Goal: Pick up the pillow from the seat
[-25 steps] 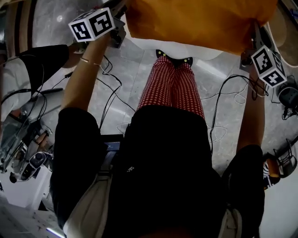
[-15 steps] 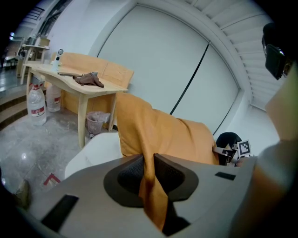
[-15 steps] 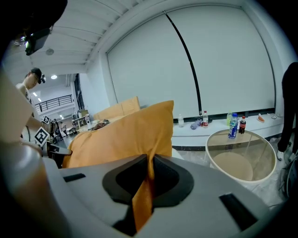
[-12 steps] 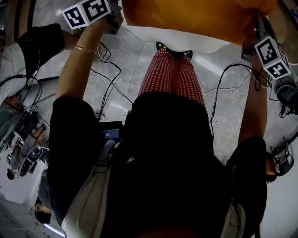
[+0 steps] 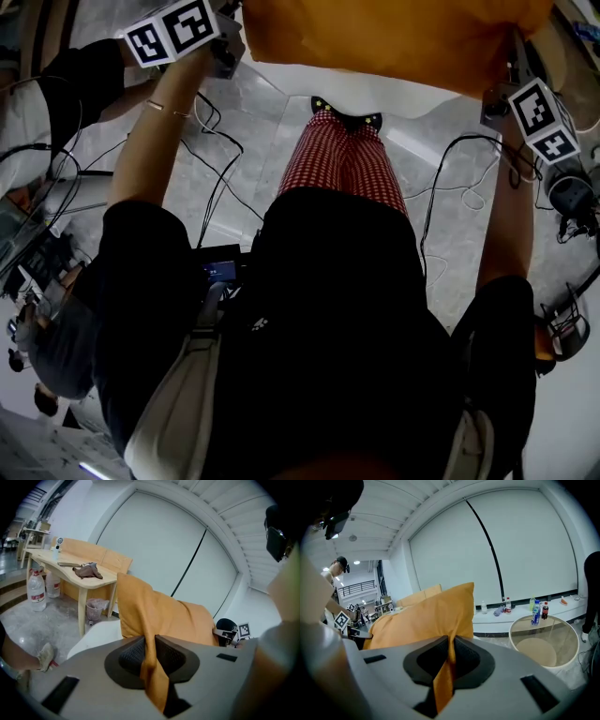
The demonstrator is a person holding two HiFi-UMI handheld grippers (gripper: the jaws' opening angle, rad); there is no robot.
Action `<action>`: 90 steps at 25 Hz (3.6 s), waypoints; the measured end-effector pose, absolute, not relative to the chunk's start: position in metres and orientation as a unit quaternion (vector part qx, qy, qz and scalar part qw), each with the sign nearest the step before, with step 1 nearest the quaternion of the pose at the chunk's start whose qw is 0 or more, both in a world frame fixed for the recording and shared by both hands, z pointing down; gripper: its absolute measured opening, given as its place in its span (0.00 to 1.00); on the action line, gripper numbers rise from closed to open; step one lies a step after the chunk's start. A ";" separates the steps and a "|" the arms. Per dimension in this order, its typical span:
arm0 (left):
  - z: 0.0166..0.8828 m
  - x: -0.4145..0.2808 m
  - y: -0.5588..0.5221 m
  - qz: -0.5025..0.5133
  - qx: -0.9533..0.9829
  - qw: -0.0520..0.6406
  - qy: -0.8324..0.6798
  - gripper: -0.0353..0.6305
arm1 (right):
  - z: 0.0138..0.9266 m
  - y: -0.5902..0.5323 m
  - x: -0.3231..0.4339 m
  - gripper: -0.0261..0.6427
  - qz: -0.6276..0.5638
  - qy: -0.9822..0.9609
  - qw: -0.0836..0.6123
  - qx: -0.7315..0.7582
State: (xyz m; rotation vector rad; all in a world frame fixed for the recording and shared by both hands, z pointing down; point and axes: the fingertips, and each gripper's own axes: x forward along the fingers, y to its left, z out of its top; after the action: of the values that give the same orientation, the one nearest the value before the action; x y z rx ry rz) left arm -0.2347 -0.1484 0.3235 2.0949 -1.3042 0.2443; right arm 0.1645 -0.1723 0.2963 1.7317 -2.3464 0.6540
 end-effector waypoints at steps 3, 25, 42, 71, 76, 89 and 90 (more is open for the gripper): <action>0.318 -0.233 -0.146 0.092 0.800 0.323 -0.497 0.16 | 0.291 -0.172 0.166 0.12 0.218 -0.785 0.072 0.576; 0.289 -0.232 -0.145 0.077 0.802 0.313 -0.504 0.16 | 0.262 -0.180 0.168 0.11 0.207 -0.803 0.042 0.557; 0.225 -0.205 -0.144 0.066 0.816 0.283 -0.500 0.15 | 0.209 -0.170 0.198 0.11 0.196 -0.804 0.014 0.561; 0.171 -0.193 -0.133 0.039 0.831 0.241 -0.500 0.15 | 0.160 -0.156 0.208 0.11 0.160 -0.830 -0.020 0.534; 0.163 -0.195 -0.130 0.028 0.832 0.232 -0.503 0.15 | 0.152 -0.154 0.207 0.11 0.154 -0.834 -0.031 0.529; 0.126 -0.198 -0.123 -0.008 0.837 0.219 -0.502 0.15 | 0.110 -0.159 0.205 0.11 0.130 -0.844 -0.043 0.519; 0.124 -0.198 -0.123 -0.010 0.837 0.218 -0.502 0.15 | 0.108 -0.160 0.205 0.11 0.128 -0.844 -0.043 0.519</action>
State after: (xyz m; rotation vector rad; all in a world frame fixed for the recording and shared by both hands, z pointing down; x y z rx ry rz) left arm -0.1982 -0.1233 0.1242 2.3168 -1.3890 -0.0274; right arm 0.2047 -0.1597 0.1075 1.6765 -2.7264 0.4146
